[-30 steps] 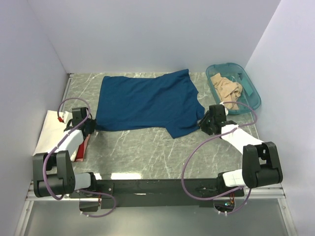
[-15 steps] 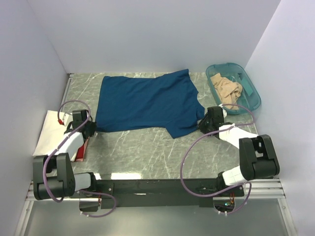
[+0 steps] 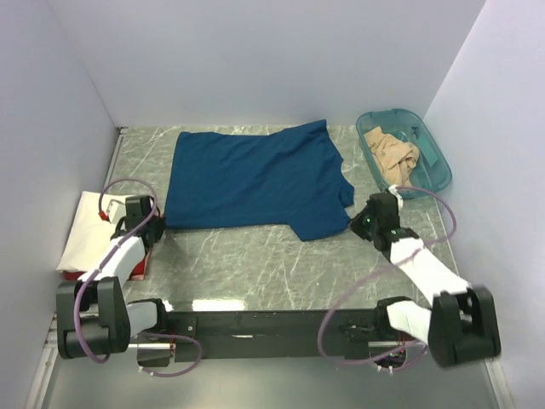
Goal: Fold and stack the t-shirts
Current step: Flatten the tshirt out
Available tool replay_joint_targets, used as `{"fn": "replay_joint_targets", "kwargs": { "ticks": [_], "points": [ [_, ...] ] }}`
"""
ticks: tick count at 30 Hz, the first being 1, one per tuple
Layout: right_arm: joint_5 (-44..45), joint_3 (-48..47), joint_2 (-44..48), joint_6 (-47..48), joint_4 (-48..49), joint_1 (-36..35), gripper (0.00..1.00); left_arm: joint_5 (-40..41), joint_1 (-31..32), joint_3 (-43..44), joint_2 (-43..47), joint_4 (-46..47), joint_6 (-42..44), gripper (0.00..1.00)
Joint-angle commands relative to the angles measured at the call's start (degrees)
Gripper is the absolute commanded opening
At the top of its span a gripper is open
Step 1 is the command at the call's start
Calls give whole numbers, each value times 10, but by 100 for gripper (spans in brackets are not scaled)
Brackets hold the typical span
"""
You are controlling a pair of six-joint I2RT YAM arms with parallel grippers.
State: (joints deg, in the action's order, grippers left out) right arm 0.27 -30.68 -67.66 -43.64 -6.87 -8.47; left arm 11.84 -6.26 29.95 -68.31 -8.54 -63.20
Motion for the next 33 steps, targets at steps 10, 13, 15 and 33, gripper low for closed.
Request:
{"fn": "replay_joint_targets", "kwargs": {
  "ticks": [10, 13, 15, 33],
  "points": [
    [11, 53, 327, -69, -265, 2, 0, 81, 29, -27, 66, -53, 0, 1],
    [7, 49, 380, -88, -322, 2, 0, 95, 36, -33, 85, -69, -10, 1],
    [-1, 47, 408, -94, -352, 1, 0, 98, 40, -38, 99, -80, -15, 1],
    [-48, -3, 297, -25, -259, 1, 0, 138, 99, 33, 9, -92, -25, 1]
  ]
}}
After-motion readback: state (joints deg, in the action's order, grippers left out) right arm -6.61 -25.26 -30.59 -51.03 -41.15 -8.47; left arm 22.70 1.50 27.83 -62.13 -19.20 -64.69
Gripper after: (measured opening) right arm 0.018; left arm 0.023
